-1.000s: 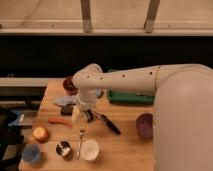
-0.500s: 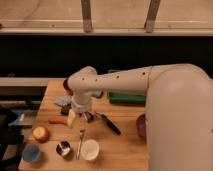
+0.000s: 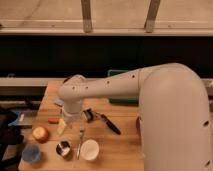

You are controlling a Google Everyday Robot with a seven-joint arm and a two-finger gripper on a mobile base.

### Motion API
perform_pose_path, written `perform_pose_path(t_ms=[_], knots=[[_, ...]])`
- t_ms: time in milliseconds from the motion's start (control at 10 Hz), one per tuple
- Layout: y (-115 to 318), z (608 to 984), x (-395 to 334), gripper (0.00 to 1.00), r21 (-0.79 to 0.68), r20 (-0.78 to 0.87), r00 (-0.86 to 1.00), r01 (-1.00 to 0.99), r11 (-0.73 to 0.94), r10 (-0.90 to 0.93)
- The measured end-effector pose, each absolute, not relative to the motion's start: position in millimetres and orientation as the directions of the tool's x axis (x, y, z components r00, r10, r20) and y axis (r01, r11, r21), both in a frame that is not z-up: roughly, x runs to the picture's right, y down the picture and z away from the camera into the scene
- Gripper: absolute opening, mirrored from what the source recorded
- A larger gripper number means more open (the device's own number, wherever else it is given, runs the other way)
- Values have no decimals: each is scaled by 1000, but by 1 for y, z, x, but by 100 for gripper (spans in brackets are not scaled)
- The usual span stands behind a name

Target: Stack cups on top of each other

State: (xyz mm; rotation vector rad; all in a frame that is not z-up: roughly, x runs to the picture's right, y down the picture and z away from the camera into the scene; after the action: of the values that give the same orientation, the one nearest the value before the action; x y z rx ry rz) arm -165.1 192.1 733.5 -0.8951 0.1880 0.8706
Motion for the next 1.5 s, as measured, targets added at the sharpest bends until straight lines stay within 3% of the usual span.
perform_pose_path(t_ms=[500,1100,1300,1500], knots=[[239,743,-174,80,-641,-512,655,-722,260,556],[259,740,-161,80,-625,-549,614,-752,208,567],[264,744,-158,68,-614,-561,599,-764,198,571],[266,746,-159,45,-604,-564,592,-771,200,576]])
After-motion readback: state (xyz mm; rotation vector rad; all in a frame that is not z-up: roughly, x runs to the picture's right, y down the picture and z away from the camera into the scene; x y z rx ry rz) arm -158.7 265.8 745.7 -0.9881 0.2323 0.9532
